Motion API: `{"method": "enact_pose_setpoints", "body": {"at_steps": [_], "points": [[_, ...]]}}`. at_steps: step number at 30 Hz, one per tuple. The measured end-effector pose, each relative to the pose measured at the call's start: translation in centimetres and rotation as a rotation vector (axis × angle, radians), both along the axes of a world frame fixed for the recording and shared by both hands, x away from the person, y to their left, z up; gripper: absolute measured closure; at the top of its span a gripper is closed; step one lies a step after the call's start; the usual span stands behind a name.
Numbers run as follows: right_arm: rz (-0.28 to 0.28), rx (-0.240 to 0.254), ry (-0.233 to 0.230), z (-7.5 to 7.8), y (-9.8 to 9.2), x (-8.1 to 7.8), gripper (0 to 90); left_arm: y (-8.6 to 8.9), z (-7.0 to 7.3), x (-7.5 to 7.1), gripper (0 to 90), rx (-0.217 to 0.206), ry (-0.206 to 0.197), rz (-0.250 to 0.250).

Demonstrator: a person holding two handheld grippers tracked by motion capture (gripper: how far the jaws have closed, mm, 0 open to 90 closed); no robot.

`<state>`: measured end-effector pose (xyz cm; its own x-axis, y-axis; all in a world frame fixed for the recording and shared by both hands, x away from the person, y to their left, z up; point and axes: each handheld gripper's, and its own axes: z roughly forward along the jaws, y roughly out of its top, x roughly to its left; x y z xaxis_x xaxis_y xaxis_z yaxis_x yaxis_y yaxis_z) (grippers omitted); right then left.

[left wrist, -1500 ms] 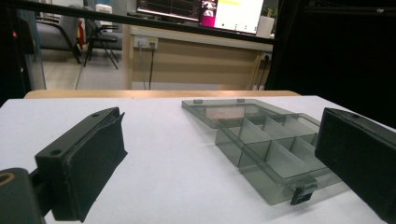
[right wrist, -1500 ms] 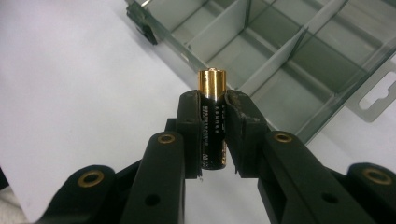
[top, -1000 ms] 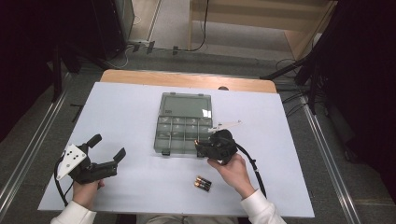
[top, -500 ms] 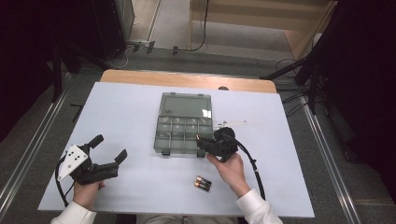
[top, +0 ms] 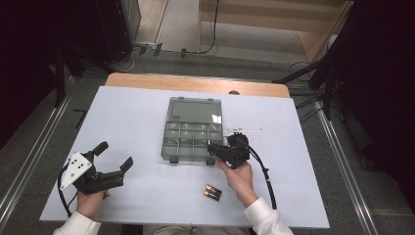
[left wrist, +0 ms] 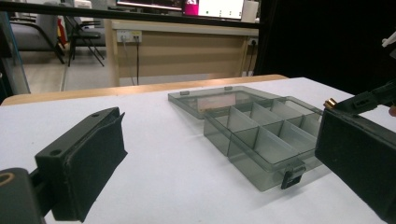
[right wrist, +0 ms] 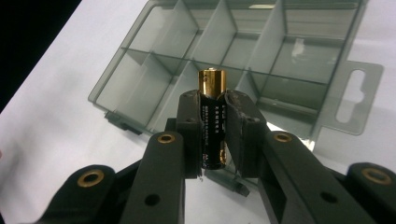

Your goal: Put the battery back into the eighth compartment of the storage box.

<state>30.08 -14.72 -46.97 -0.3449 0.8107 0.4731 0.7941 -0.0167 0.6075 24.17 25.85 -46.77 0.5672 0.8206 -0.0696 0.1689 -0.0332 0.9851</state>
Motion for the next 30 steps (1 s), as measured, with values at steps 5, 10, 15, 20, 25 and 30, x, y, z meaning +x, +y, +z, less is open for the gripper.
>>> {"method": "enact_pose_setpoints", "body": {"at_steps": [5,10,15,20,25,30], "points": [[-0.035,0.033,0.020,-0.18,-0.13,0.20,77.4,0.02,0.01,-0.05,1.3,-0.005,-0.001,0.005],[-0.051,0.034,0.039,-0.43,-0.13,0.36,77.3,0.07,0.00,-0.04,1.3,-0.007,0.000,0.006],[-0.066,0.027,0.033,-0.39,-0.31,0.41,67.0,0.07,0.00,-0.05,1.3,-0.008,0.000,0.004],[-0.021,0.038,0.014,-0.18,-0.59,0.45,32.4,0.08,0.01,-0.08,1.3,-0.009,-0.001,0.003],[0.048,0.070,-0.007,0.17,-0.69,0.34,13.1,0.10,0.02,-0.09,1.3,-0.009,-0.001,0.003],[0.095,0.062,-0.031,0.43,-0.69,0.17,0.0,0.08,0.02,-0.09,1.3,-0.009,-0.001,0.002]]}}
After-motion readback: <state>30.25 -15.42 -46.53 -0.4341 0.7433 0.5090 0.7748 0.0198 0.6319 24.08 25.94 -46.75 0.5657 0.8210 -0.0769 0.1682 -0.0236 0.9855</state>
